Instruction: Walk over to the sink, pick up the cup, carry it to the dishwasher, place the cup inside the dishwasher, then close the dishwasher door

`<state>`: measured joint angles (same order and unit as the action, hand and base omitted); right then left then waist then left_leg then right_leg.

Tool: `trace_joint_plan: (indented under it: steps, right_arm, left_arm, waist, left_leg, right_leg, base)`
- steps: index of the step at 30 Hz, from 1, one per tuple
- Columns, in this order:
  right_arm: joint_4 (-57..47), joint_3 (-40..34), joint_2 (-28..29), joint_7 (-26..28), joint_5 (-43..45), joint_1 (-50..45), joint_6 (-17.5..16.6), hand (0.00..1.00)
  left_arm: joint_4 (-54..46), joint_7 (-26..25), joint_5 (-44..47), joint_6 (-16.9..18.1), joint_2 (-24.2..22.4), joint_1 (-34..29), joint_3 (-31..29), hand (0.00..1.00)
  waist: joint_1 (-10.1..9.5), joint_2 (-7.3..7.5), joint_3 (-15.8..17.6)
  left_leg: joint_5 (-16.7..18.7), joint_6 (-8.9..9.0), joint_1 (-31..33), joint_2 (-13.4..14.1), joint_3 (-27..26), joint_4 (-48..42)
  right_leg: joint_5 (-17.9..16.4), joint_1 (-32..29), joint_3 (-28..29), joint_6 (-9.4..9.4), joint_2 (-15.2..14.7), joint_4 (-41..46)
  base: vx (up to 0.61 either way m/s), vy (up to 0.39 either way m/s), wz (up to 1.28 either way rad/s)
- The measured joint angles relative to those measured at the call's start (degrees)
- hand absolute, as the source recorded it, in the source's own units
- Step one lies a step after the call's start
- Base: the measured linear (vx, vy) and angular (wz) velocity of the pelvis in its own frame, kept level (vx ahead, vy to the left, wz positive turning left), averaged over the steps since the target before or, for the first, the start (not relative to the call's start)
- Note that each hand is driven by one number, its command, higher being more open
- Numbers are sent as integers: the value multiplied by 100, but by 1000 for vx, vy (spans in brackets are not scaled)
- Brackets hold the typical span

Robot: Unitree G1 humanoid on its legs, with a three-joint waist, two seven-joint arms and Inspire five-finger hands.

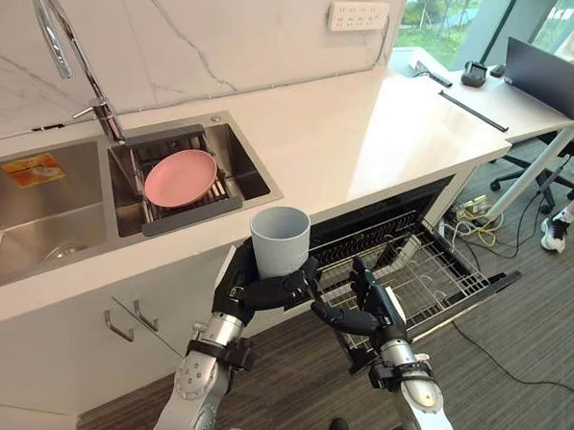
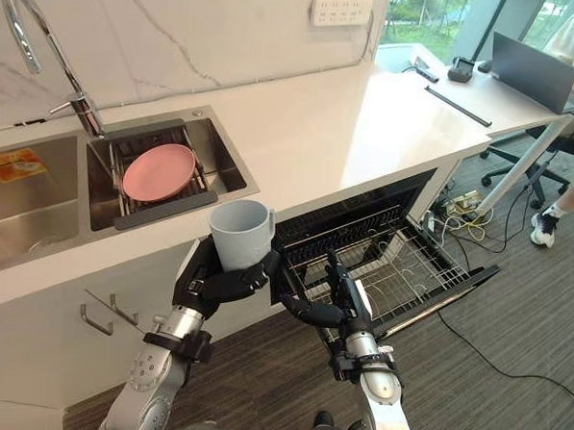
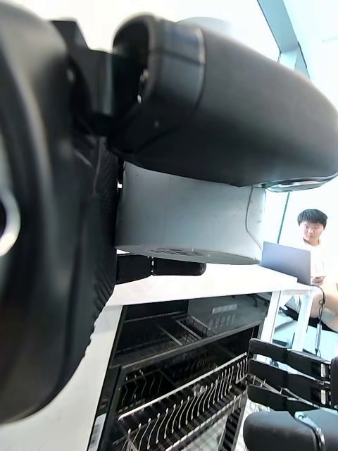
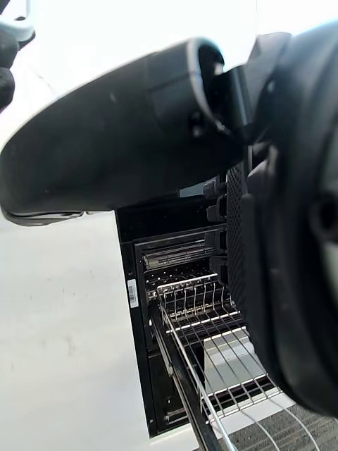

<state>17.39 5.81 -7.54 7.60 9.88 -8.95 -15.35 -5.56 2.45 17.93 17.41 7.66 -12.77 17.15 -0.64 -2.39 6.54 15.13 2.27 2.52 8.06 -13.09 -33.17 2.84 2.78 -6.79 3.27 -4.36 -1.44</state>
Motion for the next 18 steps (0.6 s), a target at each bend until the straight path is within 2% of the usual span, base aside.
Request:
trace_joint_plan:
  steps: [2, 6, 9, 12, 18]
  right_arm:
    - [-74, 43, -2, 12, -1, 4, -1, 100]
    - [-228, 97, -45, -15, -4, 27, -15, 100]
    - [-225, 120, -55, -73, -9, 24, -16, 100]
    - [-225, 119, -75, -106, -4, 22, -28, 100]
    - [-350, 119, -2, -115, -3, -173, -30, 100]
  left_arm:
    - [-63, 2, -2, 17, -12, -16, -21, 0]
    - [-148, 4, -58, 55, -133, -11, -75, 0]
    - [-148, -12, -124, 55, -124, -3, -19, 0]
    - [-149, -99, -211, 56, -98, 91, 119, 0]
    - [-148, -351, -290, 59, 79, 254, 205, 0]
  waist:
    - [-11, -38, -12]
    - [4, -46, -4]
    - [26, -62, -7]
    - [37, -113, -40]
    - [76, -94, -54]
  left_leg:
    - [-3, 3, -30, -46, 245, 98]
    - [-114, 38, -416, -391, 822, 1044]
    - [-249, -5, -759, -459, 765, 1624]
    - [-312, -39, -922, -478, 769, 2149]
    - [-362, -125, -1114, -528, 732, 2513]
  right_leg:
    - [115, -3, 201, -85, 81, -122]
    - [406, -210, 685, -102, 130, -350]
    - [512, -263, 902, -48, 140, -347]
    - [541, -425, 993, -92, 177, -350]
    - [643, -451, 1034, -89, 152, -383]
  base:
    - [41, -39, -61]
    - [56, -24, -57]
    - [31, 8, -43]
    - [-33, 21, -20]
    - [-78, 23, -6]
